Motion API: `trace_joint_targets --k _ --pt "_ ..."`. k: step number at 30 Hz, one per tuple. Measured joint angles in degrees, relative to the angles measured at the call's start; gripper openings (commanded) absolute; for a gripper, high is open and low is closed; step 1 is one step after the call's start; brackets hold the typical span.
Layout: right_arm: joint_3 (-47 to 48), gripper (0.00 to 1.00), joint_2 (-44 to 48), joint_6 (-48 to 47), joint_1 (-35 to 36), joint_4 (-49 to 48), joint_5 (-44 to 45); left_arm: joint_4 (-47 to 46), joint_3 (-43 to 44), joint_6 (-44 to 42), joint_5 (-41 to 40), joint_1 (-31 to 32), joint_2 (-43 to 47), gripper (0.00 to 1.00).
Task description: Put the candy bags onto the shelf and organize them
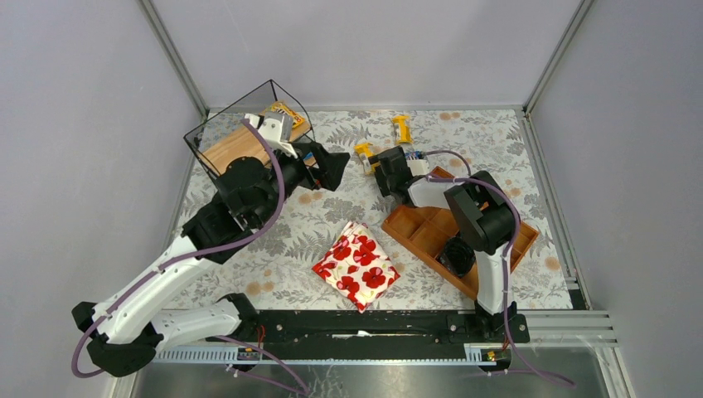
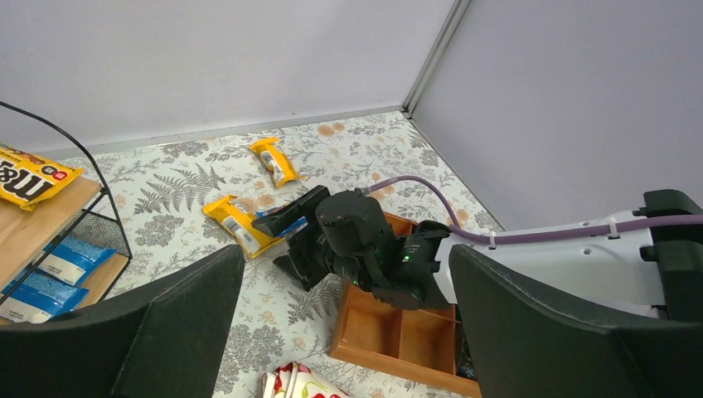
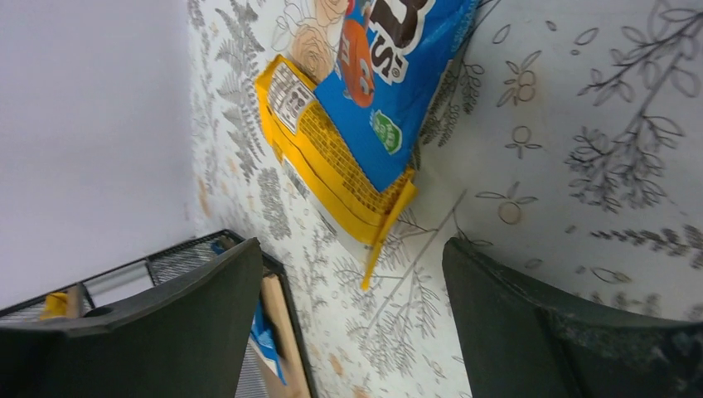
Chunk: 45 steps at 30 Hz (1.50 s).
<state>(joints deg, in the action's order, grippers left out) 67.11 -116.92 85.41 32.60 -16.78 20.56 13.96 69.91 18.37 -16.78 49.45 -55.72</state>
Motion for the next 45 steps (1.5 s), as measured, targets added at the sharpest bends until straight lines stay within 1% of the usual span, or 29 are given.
trace_joint_targets --k 5,8,10,18,20,23,26,30,37,41,42,45 --pt "-0.02 0.78 -2.45 4.26 -0.02 -5.31 1.38 -1.18 -2.56 0.02 0.55 0.0 0.9 0.99" --pt "-0.35 0.75 -3.23 6.4 -0.02 -7.15 2.69 -1.14 -3.37 0.02 1.05 0.07 1.05 0.99" --pt "-0.96 0.71 -3.26 7.67 -0.02 -7.87 3.37 -1.2 -3.58 0.0 1.07 0.48 1.31 0.99" --pt "-1.31 0.63 -5.35 9.99 -0.04 -12.04 5.33 -1.7 -3.72 -0.44 0.98 1.68 2.93 0.99" --pt "-1.07 0.58 -5.99 10.16 -0.04 -12.96 5.35 -1.75 -3.72 -0.44 0.96 1.68 3.04 0.99" --pt "-0.94 0.45 -6.71 10.23 -0.04 -13.79 5.33 -1.81 -3.76 -0.5 0.96 1.68 3.06 0.99" --pt "-0.94 0.33 -7.34 8.61 -0.04 -14.27 5.42 -1.9 -3.87 -0.57 0.94 1.68 3.06 0.99" --pt "-1.81 0.23 -7.76 6.03 -0.02 -16.22 5.35 -2.01 -3.96 -0.57 0.94 1.68 3.04 0.99" --pt "-6.23 0.15 -7.58 2.14 -0.15 -25.73 3.08 -2.03 -3.96 -0.59 0.94 1.66 3.04 0.99" --pt "-8.17 0.14 -5.77 0.81 -0.57 -27.12 -1.14 -2.03 -3.96 -0.57 0.94 1.51 3.04 0.99" --pt "-8.52 0.12 -5.11 0.48 -0.63 -27.32 -2.21 -2.03 -3.96 -0.57 0.94 1.4 3.06 0.99" --pt "-9.92 0.11 -1.79 -0.63 -0.66 -27.61 -6.43 -2.03 -3.96 -0.57 0.94 1.16 3.17 0.99"
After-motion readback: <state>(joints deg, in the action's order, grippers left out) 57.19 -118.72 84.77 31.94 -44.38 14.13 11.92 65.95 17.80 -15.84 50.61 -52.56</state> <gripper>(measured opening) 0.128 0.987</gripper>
